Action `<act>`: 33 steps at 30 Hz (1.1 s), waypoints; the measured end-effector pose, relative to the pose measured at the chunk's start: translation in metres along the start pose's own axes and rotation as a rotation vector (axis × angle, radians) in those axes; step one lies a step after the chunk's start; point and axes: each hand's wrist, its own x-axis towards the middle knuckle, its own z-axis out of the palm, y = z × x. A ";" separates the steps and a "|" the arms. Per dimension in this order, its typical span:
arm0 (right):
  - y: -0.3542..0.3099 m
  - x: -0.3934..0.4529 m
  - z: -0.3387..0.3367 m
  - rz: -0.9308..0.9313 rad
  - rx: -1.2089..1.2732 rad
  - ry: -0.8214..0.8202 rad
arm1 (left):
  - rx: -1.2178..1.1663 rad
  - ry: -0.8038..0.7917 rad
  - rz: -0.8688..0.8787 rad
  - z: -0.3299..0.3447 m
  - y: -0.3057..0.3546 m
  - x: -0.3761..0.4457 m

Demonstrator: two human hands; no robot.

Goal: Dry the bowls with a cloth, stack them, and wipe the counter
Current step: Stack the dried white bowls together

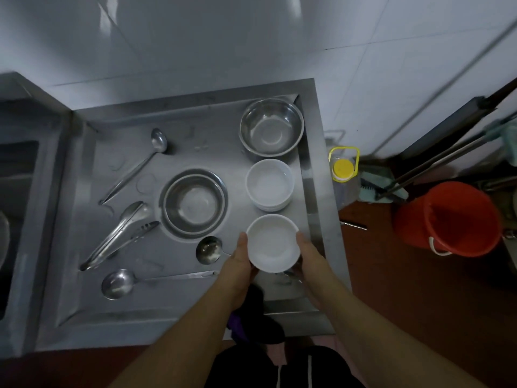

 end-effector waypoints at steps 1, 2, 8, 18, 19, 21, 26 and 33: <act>0.000 -0.003 0.000 -0.017 -0.002 -0.003 | 0.004 0.000 0.009 0.001 0.001 -0.004; -0.001 -0.006 -0.001 -0.035 -0.010 -0.003 | 0.000 0.004 0.017 0.002 0.003 -0.009; -0.026 -0.038 0.005 -0.122 -0.053 0.040 | 0.000 -0.003 0.113 0.008 0.026 -0.053; -0.138 -0.073 0.038 -0.322 -0.159 0.000 | 0.053 0.002 0.274 0.030 0.134 -0.084; -0.153 -0.072 0.044 -0.338 -0.161 -0.008 | 0.060 -0.008 0.286 0.034 0.150 -0.081; -0.182 -0.067 0.055 -0.377 -0.191 -0.010 | 0.070 -0.024 0.319 0.043 0.181 -0.071; -0.245 -0.027 0.083 -0.335 -0.109 0.006 | 0.113 -0.115 0.350 0.063 0.251 -0.025; -0.286 0.064 0.103 -0.285 -0.148 0.129 | 0.151 -0.173 0.265 0.087 0.298 0.065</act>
